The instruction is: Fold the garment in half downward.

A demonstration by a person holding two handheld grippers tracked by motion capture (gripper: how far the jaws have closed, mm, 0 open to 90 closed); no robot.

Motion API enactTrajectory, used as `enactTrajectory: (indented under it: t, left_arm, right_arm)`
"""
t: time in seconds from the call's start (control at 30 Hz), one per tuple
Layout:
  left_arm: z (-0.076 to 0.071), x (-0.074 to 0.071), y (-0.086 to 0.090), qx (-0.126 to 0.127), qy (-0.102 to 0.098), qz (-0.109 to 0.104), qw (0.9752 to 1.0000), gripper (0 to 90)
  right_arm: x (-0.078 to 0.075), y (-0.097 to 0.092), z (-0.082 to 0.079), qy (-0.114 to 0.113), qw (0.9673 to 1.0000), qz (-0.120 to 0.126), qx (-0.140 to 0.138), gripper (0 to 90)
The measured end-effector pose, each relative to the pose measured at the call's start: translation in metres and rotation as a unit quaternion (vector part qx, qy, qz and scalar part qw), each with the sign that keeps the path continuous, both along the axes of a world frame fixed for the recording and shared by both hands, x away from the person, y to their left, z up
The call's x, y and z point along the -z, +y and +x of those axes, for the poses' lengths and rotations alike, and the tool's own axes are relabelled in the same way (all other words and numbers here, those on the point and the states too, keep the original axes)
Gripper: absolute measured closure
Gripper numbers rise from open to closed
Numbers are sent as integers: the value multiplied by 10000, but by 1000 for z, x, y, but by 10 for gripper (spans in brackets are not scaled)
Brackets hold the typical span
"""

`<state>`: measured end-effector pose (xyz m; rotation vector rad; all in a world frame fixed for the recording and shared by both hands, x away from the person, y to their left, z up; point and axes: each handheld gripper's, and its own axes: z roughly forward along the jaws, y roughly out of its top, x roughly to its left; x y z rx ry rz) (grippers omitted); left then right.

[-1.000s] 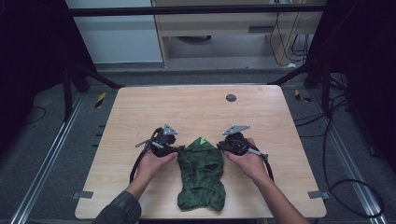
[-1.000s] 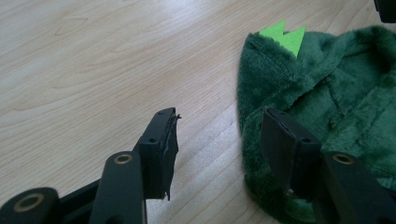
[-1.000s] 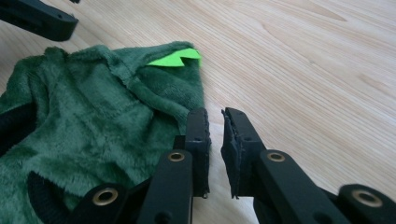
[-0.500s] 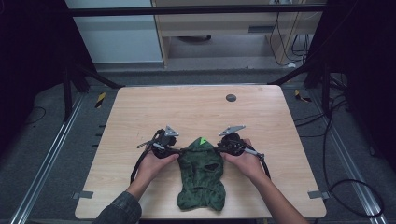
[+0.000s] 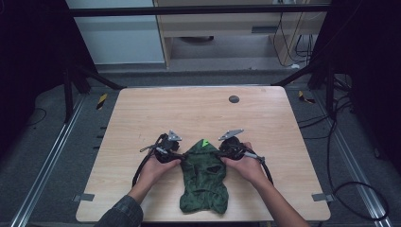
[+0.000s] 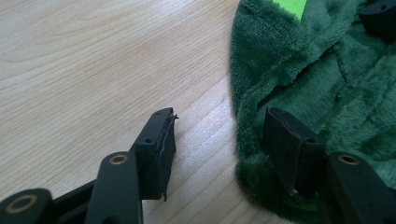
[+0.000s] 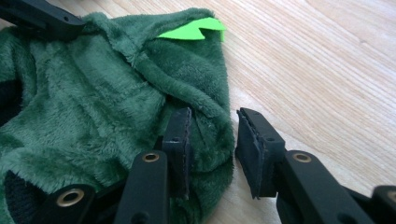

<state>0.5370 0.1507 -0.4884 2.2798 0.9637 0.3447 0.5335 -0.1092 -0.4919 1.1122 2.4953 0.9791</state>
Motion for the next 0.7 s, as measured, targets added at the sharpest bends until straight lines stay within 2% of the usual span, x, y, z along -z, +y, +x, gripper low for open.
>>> enactTrajectory:
  t: [0.1,0.23,0.4,0.57,0.7]
  left_arm:
    - [0,1,-1,0,53,-11,10000,454]
    - [-2,2,-2,42,-13,-13,10000,492]
    - [-7,2,-6,121,-55,-61,9999,676]
    - [-10,1,-11,287,-35,24,9996,849]
    - [-11,-2,-10,308,-64,27,9995,873]
  right_arm:
    - [1,1,0,-7,10000,-14,-17,653]
    - [0,2,-1,-21,10000,-78,-35,686]
    - [-1,5,-4,-37,9997,-167,-158,810]
    - [-1,4,-3,-2,9996,-127,-232,851]
    - [-6,-1,-3,-22,9997,-9,-230,856]
